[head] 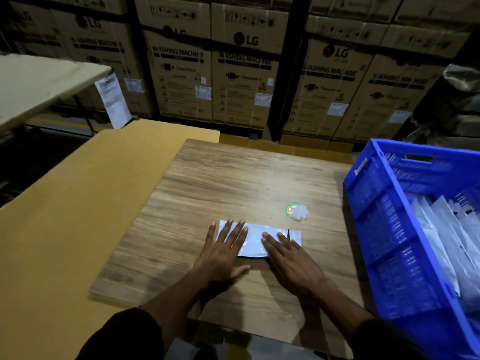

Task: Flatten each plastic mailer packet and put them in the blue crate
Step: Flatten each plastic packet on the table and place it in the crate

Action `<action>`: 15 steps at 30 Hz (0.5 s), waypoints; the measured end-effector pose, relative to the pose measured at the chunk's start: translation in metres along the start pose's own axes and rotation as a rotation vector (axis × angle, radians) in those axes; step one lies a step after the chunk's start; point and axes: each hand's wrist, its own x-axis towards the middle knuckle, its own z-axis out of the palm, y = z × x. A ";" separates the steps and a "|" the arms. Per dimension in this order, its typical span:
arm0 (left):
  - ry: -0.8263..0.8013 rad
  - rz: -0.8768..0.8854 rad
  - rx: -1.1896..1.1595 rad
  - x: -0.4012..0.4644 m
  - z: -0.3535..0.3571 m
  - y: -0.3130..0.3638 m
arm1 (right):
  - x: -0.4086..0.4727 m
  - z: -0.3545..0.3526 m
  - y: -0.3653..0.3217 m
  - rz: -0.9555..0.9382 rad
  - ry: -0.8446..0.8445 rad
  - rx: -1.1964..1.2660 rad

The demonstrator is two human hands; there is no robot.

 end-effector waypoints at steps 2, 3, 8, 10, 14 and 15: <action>0.017 0.042 0.071 0.000 -0.002 0.001 | -0.002 -0.003 -0.003 -0.057 0.062 -0.043; 0.016 0.022 0.089 0.002 -0.002 0.000 | -0.004 -0.004 -0.004 -0.118 0.092 -0.090; -0.011 -0.030 0.140 0.009 -0.009 -0.007 | -0.010 0.003 -0.006 -0.418 0.211 -0.237; -0.002 -0.034 0.157 0.010 -0.012 -0.009 | -0.006 0.001 0.000 -0.415 0.213 -0.253; 0.084 -0.161 0.144 0.011 -0.029 -0.004 | 0.011 -0.040 -0.001 -0.332 0.258 -0.108; 0.133 -0.186 0.142 0.011 -0.036 -0.002 | 0.015 -0.052 -0.004 -0.313 0.261 -0.058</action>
